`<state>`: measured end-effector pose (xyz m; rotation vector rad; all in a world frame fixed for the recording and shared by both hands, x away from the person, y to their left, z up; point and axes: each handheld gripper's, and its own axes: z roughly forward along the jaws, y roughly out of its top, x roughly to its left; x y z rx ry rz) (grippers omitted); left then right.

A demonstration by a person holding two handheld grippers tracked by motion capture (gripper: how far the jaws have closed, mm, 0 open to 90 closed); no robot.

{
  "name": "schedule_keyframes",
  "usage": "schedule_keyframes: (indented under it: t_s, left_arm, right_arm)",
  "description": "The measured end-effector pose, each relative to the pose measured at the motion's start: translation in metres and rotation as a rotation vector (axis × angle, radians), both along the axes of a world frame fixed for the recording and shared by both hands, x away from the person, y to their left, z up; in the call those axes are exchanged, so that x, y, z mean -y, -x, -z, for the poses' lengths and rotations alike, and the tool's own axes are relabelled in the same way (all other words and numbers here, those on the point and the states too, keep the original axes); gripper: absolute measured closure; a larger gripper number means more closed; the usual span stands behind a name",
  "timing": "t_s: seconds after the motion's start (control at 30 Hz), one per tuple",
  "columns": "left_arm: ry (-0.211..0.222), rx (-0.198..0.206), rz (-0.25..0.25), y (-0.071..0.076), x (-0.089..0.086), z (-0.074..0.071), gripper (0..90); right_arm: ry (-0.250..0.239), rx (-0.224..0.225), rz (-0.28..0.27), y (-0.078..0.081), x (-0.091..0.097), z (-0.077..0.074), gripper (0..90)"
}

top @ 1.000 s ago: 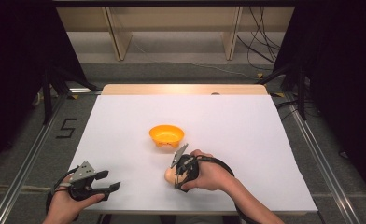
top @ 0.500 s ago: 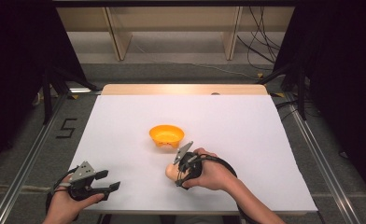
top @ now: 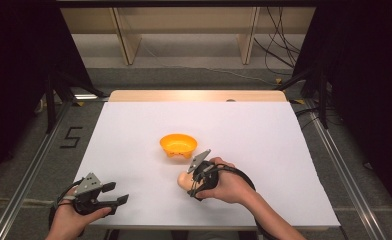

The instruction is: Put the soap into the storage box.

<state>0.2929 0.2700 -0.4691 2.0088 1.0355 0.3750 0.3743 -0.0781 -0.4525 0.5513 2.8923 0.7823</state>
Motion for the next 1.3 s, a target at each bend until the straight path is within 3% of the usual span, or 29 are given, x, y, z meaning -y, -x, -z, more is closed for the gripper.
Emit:
schedule_keyframes:
  t_s: [0.67,0.83,0.9,1.3]
  left_arm:
    - [0.009,-0.001,0.004,-0.0005,-0.0002,0.0004,32.1]
    - [0.012,-0.002,0.002,-0.0006,0.0001,0.0006,32.1]
    - [0.011,-0.002,0.003,-0.0006,0.0,0.0005,32.1]
    - [0.01,-0.013,-0.009,0.0,-0.0001,0.0005,32.1]
  right_arm:
    - [-0.037,0.028,0.04,-0.0039,0.0028,-0.0033,33.2]
    - [-0.037,0.007,0.064,-0.0026,0.0029,-0.0042,33.2]
    - [-0.041,0.03,0.054,-0.0049,0.0033,-0.0042,33.2]
    - [-0.058,0.054,0.049,-0.0091,0.0036,-0.0079,33.2]
